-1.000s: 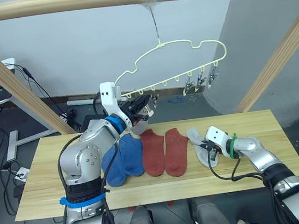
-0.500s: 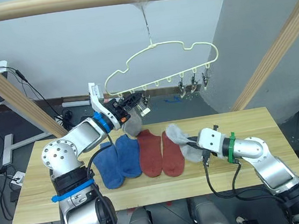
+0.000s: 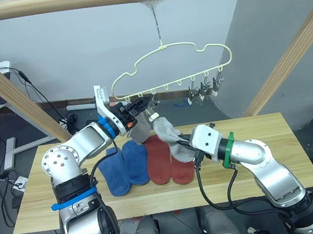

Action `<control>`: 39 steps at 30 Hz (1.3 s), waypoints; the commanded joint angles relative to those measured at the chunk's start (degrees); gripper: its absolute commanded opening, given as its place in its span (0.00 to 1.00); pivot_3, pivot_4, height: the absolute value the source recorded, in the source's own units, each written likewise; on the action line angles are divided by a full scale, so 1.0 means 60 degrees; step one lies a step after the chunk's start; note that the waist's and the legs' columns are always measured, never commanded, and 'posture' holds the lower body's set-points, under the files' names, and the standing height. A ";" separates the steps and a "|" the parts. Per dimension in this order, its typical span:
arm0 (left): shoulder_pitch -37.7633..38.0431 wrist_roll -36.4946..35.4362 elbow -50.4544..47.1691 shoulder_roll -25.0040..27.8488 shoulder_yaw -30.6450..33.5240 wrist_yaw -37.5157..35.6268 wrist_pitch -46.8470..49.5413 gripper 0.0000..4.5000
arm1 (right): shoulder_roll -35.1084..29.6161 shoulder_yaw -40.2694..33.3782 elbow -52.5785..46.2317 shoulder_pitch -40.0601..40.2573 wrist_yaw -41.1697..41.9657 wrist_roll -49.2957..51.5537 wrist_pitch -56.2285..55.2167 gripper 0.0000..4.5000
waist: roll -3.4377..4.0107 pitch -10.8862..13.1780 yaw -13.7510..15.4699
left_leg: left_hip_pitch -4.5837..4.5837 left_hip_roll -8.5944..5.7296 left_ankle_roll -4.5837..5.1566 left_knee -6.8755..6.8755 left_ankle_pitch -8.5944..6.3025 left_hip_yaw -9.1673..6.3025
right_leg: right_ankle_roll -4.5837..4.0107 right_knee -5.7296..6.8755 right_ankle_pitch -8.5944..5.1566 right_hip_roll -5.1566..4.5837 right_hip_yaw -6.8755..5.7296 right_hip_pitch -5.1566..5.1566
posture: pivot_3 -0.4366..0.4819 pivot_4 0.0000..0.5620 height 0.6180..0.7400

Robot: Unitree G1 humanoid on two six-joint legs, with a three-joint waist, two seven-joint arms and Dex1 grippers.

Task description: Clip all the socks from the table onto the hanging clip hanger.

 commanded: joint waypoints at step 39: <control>0.0754 -0.1300 -0.0342 0.0906 -0.1036 0.0377 -0.0980 0.00 | 0.0044 0.0526 -0.0396 -0.0940 -0.0542 -0.0676 -0.0283 0.00 | 0.0000 0.0000 0.0021 | -0.0006 0.0001 0.0000 -0.0004 -0.0001 0.0000 | -0.0005 -0.0003 -0.0003 -0.0001 -0.0001 -0.0006 | 0.49 0.41 1.00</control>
